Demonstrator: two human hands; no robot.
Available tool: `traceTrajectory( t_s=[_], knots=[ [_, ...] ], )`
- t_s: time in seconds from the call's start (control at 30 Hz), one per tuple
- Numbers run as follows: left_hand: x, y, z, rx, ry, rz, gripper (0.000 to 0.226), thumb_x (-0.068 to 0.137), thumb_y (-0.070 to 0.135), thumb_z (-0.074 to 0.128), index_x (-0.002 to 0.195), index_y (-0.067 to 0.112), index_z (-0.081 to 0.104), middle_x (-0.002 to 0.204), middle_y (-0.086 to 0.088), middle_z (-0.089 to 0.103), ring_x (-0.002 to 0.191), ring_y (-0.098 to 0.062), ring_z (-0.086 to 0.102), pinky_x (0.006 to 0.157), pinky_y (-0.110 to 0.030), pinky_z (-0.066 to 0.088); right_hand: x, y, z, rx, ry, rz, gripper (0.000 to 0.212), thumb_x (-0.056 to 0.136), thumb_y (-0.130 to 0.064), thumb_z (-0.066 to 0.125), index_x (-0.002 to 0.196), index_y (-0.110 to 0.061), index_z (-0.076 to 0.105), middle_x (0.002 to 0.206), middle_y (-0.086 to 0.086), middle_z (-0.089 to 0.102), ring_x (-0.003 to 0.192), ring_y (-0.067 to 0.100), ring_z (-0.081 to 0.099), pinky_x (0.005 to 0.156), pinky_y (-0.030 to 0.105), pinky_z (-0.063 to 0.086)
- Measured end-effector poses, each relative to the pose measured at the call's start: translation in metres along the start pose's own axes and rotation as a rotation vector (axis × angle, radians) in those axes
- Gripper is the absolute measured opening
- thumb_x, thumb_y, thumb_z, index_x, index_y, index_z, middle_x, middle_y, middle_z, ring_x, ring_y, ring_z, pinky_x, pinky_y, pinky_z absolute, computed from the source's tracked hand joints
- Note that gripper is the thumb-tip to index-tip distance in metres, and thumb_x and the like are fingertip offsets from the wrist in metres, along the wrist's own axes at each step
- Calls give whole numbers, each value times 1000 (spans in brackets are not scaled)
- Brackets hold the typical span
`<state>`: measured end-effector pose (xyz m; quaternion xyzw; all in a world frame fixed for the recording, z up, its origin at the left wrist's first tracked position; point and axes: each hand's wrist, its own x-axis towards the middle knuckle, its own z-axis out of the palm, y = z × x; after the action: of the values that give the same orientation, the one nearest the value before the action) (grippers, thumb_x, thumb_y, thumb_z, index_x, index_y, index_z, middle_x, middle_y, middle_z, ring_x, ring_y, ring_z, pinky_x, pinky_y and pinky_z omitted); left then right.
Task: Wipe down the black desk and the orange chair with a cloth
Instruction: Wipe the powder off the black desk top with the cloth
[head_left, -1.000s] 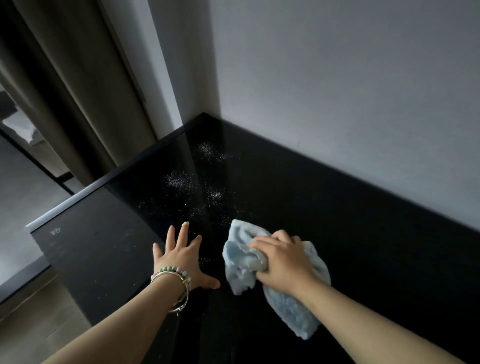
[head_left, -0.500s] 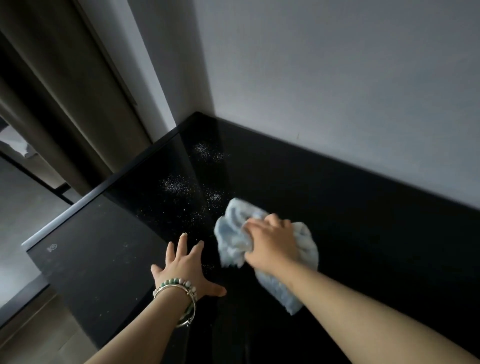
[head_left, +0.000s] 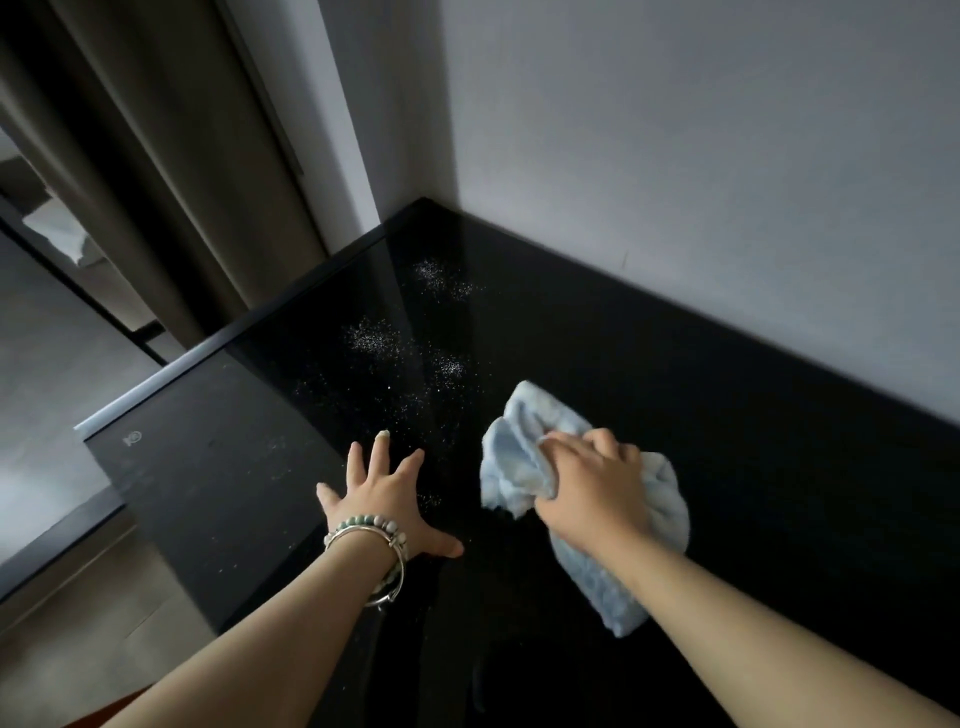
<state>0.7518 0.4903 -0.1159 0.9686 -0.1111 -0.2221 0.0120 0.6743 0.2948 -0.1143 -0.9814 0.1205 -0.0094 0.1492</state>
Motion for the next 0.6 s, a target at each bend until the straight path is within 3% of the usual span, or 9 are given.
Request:
traceTrajectory(
  t_s=[0.07,0.1,0.17,0.27,0.33,0.5,0.53,0.6],
  knots=[
    [-2,-2,0,-30,-3,-1,122,43,72,73,143,44,9,154,9,-17,141,-26,-18,108,-63,4,-2,-4,-3,85,-34,-79,43,78,-33,55,120,-38,50,123,-20,52,112,15,39,86,33,26],
    [-4,-3,2,-50,4,4,121,44,73,72,143,45,8,153,9,-19,141,-26,-19,108,-62,4,2,3,-8,83,-4,-23,45,77,-33,57,122,-37,50,125,-19,52,112,16,39,84,33,25],
    [-10,-7,8,-84,69,47,115,50,75,68,142,46,6,152,10,-21,141,-26,-19,110,-60,4,13,26,-21,-6,80,215,41,80,-36,55,121,-33,51,128,-10,52,112,22,40,86,38,28],
    [-24,-19,20,-146,211,143,93,68,70,58,143,45,9,154,10,-14,143,-21,-11,113,-54,10,11,41,-27,-162,31,455,34,85,-40,48,116,-25,51,120,0,57,112,29,42,92,45,35],
    [-34,-30,25,-190,288,129,79,79,62,53,144,41,14,155,9,-1,143,-19,-3,113,-48,14,-4,18,-14,-165,40,383,33,84,-39,46,114,-27,52,118,-4,58,112,27,42,92,45,35],
    [-60,-62,31,-308,436,-21,48,83,27,57,130,27,46,141,2,34,132,-20,29,107,-38,22,-60,-72,27,9,-39,-125,37,81,-35,49,118,-36,50,127,-20,48,112,19,40,86,37,29],
    [-65,-67,31,-307,442,-39,47,83,26,57,128,26,47,140,2,35,130,-20,31,106,-37,23,-64,-78,28,28,-40,-170,38,80,-35,51,118,-37,51,127,-22,49,111,18,41,84,36,29],
    [-72,-79,31,-282,440,-57,48,85,30,56,131,27,44,142,2,33,131,-20,30,107,-38,24,-55,-71,23,41,18,-76,41,83,-36,52,124,-37,50,134,-22,45,114,18,40,86,36,28]
  ],
)
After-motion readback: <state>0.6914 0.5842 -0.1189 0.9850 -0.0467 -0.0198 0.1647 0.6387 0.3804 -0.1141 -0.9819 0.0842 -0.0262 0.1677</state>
